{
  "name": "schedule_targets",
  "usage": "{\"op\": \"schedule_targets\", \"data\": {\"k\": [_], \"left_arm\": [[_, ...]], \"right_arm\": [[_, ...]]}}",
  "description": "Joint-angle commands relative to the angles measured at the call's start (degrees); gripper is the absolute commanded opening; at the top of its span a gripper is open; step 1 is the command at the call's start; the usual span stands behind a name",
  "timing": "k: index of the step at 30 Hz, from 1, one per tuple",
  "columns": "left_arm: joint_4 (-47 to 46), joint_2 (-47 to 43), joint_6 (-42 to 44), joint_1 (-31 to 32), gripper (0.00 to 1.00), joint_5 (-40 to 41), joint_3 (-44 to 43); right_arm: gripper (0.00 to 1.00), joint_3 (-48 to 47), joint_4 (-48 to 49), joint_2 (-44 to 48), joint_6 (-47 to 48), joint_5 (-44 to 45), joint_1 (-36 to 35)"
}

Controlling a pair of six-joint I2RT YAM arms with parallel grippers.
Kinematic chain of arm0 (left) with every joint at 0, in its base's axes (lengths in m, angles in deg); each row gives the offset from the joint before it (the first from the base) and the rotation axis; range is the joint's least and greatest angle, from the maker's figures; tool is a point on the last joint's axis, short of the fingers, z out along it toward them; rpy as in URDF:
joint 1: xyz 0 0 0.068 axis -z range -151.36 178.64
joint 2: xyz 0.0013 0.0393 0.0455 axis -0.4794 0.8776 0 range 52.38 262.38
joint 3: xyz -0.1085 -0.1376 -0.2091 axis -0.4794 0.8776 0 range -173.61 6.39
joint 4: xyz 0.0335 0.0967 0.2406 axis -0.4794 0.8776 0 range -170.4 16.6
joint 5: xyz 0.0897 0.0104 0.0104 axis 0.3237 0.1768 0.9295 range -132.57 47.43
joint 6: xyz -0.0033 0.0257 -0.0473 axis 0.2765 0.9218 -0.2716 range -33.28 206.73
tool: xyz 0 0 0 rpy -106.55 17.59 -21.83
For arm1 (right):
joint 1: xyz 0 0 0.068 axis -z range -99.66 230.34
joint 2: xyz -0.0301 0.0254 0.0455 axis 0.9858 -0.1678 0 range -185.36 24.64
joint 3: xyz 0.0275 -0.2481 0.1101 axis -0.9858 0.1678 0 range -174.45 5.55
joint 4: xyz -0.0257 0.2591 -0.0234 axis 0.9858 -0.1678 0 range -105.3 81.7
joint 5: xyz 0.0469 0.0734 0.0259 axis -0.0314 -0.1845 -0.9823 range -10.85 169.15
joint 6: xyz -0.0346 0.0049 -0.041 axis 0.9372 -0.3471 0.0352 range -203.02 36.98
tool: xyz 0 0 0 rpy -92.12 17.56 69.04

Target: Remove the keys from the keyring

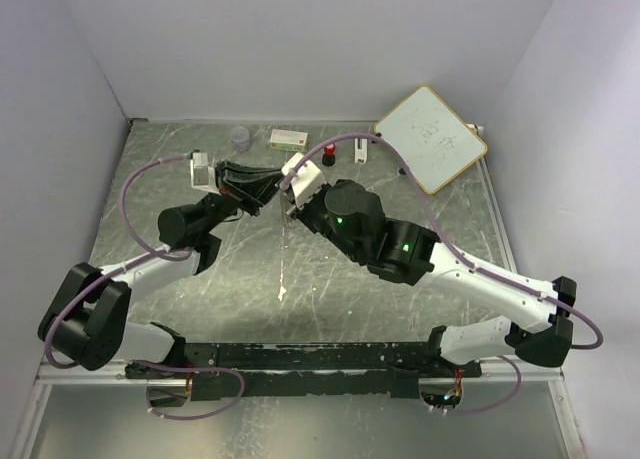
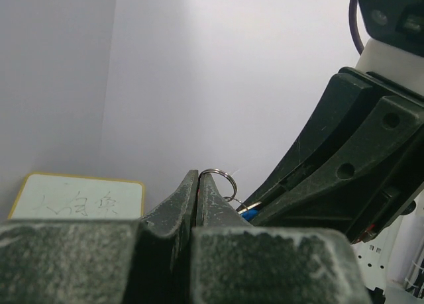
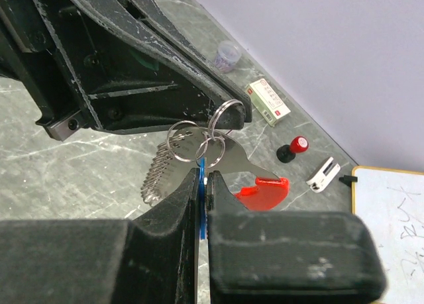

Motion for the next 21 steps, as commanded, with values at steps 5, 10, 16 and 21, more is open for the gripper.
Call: {"op": "schedule_targets", "data": {"k": [5, 10, 16, 21], "left_arm": [[-15.8, -3.4, -2.0, -0.5, 0.07, 1.9, 0.4], [-15.9, -3.9, -3.8, -0.5, 0.07, 1.9, 0.3], [-13.8, -5.1, -1.5, -0.5, 0.07, 2.3, 1.4], [-4.7, -7.3, 4.8, -0.5, 0.07, 4.5, 4.3]], "right_arm": [[0.0, 1.3, 1.8, 1.3, 0.4, 2.6, -0.1], [0.0, 1.7, 2.2, 1.5, 0.4, 3.7, -0.1], [0.0, 1.7, 2.0, 1.5, 0.4, 4.5, 0.0], [0.0, 1.8, 1.7, 2.5, 0.3, 7.3, -0.1]]}}
